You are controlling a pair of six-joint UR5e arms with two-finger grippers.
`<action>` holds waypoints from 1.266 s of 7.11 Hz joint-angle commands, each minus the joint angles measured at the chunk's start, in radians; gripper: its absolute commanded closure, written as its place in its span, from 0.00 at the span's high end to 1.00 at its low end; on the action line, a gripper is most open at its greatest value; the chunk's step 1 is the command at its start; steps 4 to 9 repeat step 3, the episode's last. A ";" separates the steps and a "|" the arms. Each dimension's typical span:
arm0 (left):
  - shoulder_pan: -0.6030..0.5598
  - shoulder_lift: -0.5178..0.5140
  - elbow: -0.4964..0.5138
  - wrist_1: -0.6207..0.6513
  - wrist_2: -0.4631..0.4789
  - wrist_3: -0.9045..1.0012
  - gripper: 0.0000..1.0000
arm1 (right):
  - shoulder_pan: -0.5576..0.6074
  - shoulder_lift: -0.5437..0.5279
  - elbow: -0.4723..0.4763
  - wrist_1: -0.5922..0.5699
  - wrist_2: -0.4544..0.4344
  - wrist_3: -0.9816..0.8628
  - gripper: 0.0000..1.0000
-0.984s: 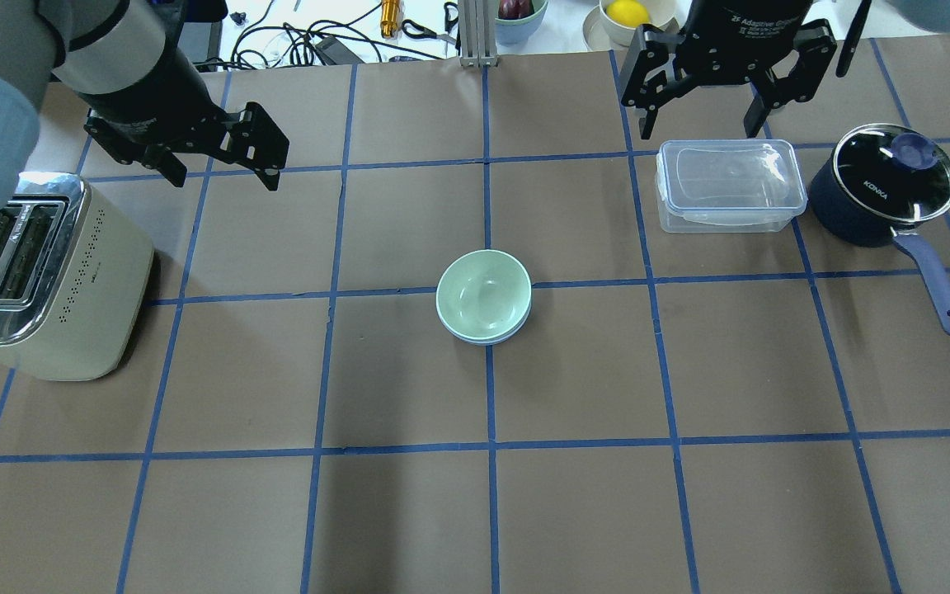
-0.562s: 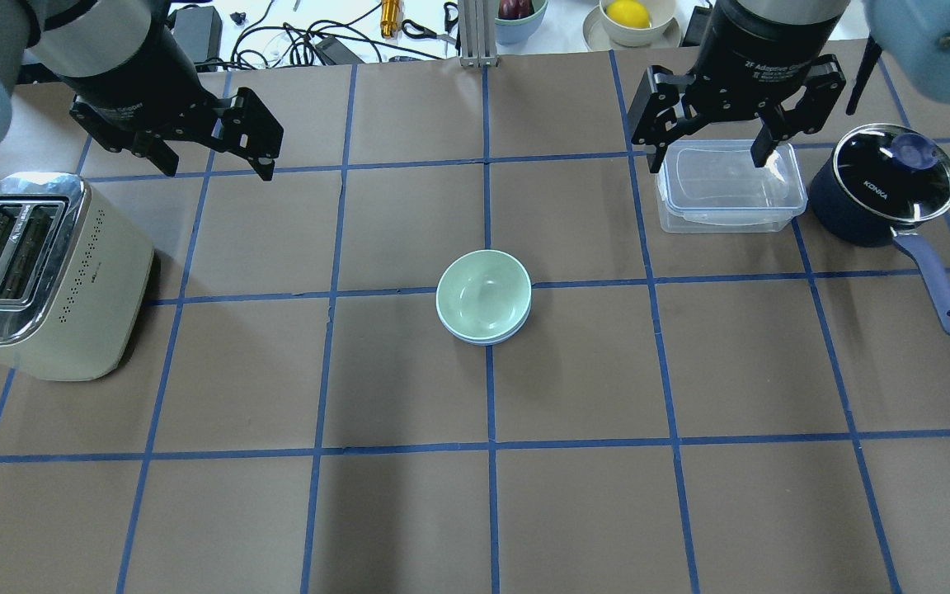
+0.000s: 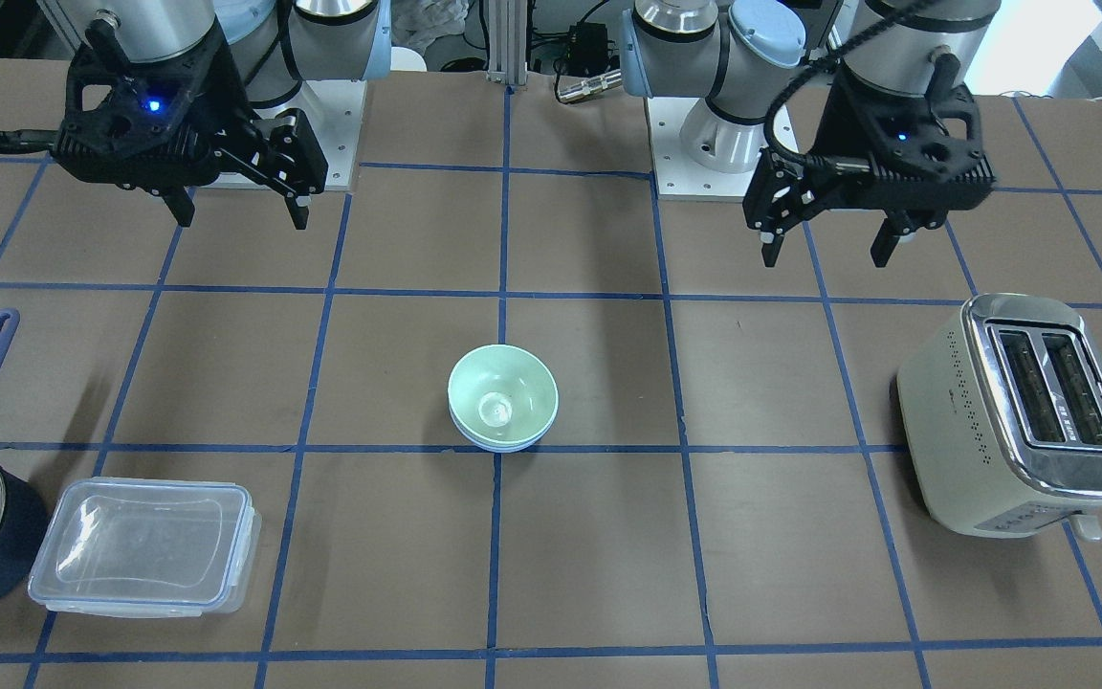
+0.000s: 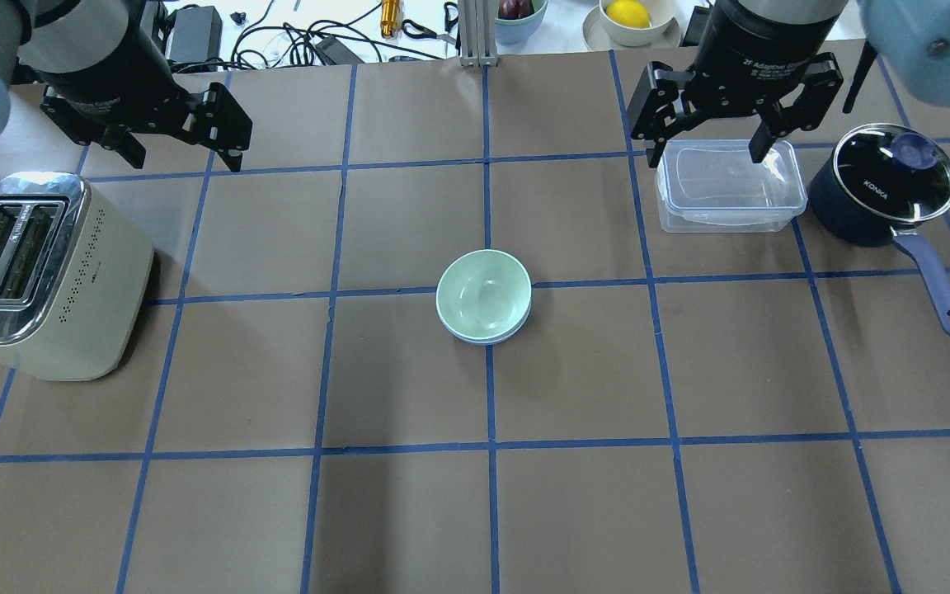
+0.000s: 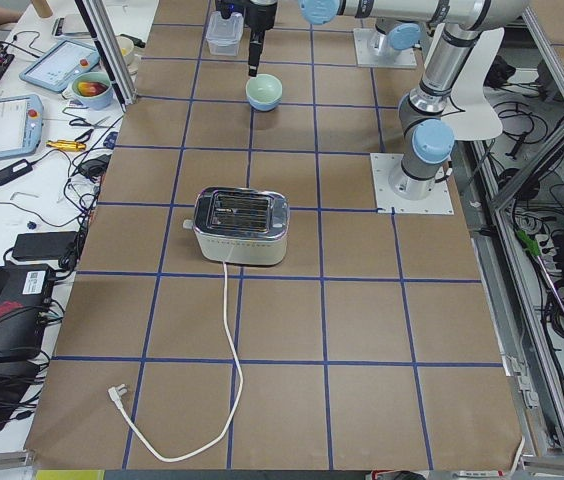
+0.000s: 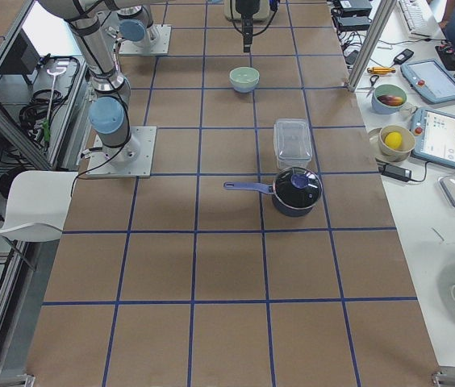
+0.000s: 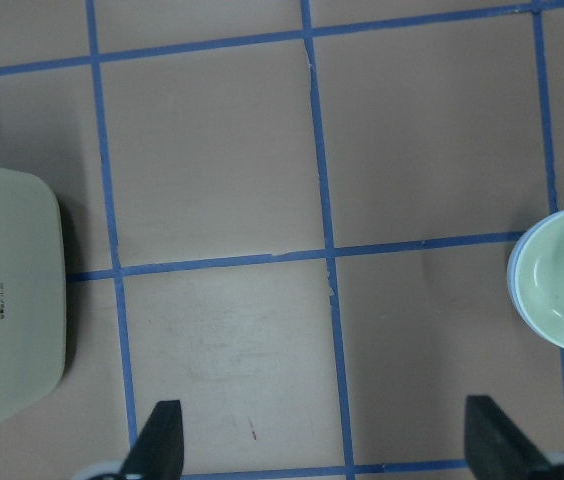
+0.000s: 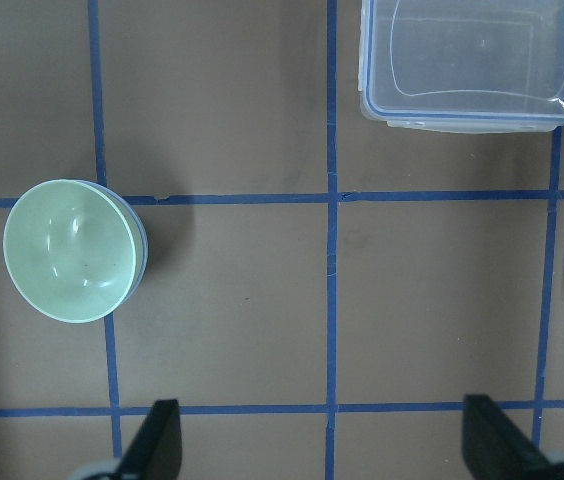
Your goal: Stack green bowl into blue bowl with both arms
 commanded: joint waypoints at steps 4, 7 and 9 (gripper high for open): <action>0.049 0.000 0.062 -0.011 0.012 -0.003 1.00 | -0.001 0.002 0.000 0.000 -0.002 0.000 1.00; 0.049 0.000 0.062 -0.011 0.012 -0.003 1.00 | -0.001 0.002 0.000 0.000 -0.002 0.000 1.00; 0.049 0.000 0.062 -0.011 0.012 -0.003 1.00 | -0.001 0.002 0.000 0.000 -0.002 0.000 1.00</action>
